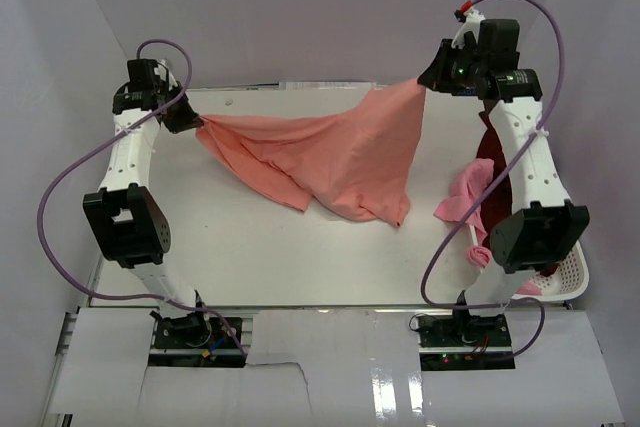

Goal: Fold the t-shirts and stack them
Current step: Flatten out the tshirt

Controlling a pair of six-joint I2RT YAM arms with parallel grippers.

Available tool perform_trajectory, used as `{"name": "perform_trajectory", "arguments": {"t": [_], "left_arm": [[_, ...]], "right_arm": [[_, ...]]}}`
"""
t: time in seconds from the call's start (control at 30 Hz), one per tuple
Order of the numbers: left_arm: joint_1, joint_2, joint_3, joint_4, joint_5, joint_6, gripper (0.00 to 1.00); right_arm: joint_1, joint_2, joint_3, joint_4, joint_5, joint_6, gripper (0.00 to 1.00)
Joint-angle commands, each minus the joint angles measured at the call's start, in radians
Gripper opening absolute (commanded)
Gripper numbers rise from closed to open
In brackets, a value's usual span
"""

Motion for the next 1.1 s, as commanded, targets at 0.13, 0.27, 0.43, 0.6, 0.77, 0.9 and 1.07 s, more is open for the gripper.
{"name": "perform_trajectory", "arguments": {"t": [0.13, 0.27, 0.43, 0.6, 0.77, 0.9, 1.07], "left_arm": [[0.003, -0.129, 0.088, 0.144, 0.073, -0.025, 0.00], [0.002, -0.213, 0.102, 0.227, 0.067, -0.023, 0.00], [0.003, -0.398, -0.049, 0.354, 0.195, -0.094, 0.00], [0.000, -0.650, -0.321, 0.540, 0.223, -0.119, 0.00], [-0.014, -0.910, -0.481, 0.626, 0.191, -0.131, 0.00], [-0.030, -1.049, -0.527, 0.605, 0.157, -0.129, 0.00], [-0.087, -1.181, -0.557, 0.556, -0.019, -0.073, 0.00]], "right_arm": [[0.009, -0.227, 0.017, 0.361, -0.093, -0.064, 0.08], [0.009, -0.289, 0.074, 0.378, -0.133, -0.081, 0.08], [0.009, -0.489, -0.032, 0.466, -0.209, -0.108, 0.08], [0.009, -0.765, -0.231, 0.557, -0.182, -0.102, 0.08], [0.009, -0.960, -0.359, 0.608, -0.163, -0.059, 0.08], [0.009, -1.086, -0.341, 0.567, -0.125, -0.096, 0.08], [0.009, -1.182, -0.276, 0.588, -0.007, -0.125, 0.08]]}}
